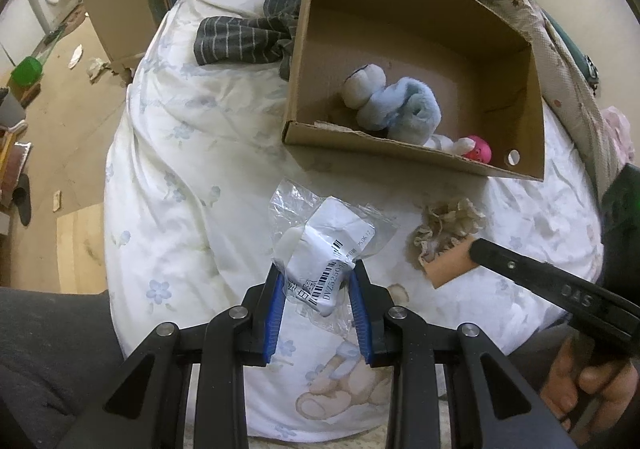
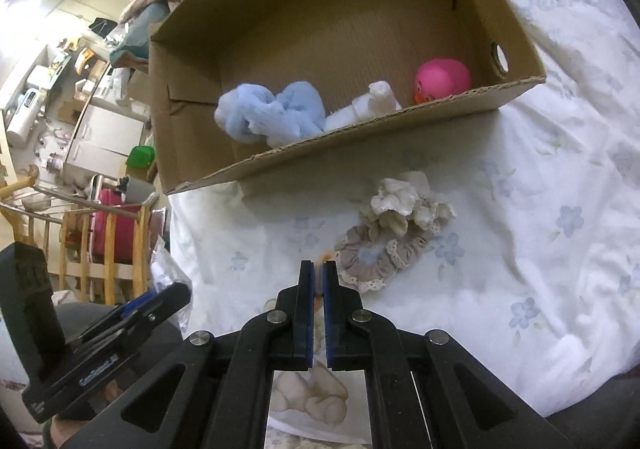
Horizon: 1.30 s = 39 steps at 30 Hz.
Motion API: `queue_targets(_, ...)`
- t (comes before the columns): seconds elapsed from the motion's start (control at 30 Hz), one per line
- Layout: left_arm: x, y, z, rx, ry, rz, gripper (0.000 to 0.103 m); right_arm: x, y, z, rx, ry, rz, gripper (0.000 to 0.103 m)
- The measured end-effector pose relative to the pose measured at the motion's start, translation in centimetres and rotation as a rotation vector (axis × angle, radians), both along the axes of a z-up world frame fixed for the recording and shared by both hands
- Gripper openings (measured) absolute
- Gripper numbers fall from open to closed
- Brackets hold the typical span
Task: Organize soft objects
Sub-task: 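Grasp the clear plastic bag with the left gripper while the right grasps the tan cylinder, then carry the plastic bag and tan cylinder into the box and open both grippers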
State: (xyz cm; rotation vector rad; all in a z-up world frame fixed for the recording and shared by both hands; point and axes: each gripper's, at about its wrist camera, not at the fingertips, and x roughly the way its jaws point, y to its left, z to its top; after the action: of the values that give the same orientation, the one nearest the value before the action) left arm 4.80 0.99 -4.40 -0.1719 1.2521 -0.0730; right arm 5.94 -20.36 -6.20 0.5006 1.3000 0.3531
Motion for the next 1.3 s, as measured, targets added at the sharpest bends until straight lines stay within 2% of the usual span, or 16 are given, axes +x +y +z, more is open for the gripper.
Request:
queue_targets(0.3,-0.1,0.1,0.1,0.048,-0.019,0.001,0.028,-0.3,-1.3,0.7,0.006,-0.027,-0.009,0.006)
queue_targets(0.5,-0.2,0.4,0.5,0.053,-0.028,0.017,0.028,-1.0,-1.9,2.1,0.026,-0.064,-0.015,0.006)
queue_targets(0.6,-0.5,0.4,1.6,0.057,-0.052,0.015,0.028,-1.5,-2.2,3.4,0.037,-0.091,-0.019,0.006)
queue_targets(0.7,-0.9,0.1,3.3,0.091,-0.074,0.003,0.028,-1.9,-2.0,5.2,0.002,-0.127,0.006,0.006)
queue_targets(0.87,-0.4,-0.4,5.9,0.072,-0.113,-0.031,0.028,-1.6,-2.5,8.1,-0.022,-0.185,0.025,0.006)
queue_targets(1.13,2.6,0.1,9.1,0.055,-0.188,-0.019,0.028,0.4,-4.8,12.0,-0.016,-0.287,-0.014,0.006)
queue_targets(1.3,5.3,0.0,9.7,0.060,-0.214,-0.023,0.028,2.8,-6.1,12.6,-0.008,-0.311,-0.062,0.006)
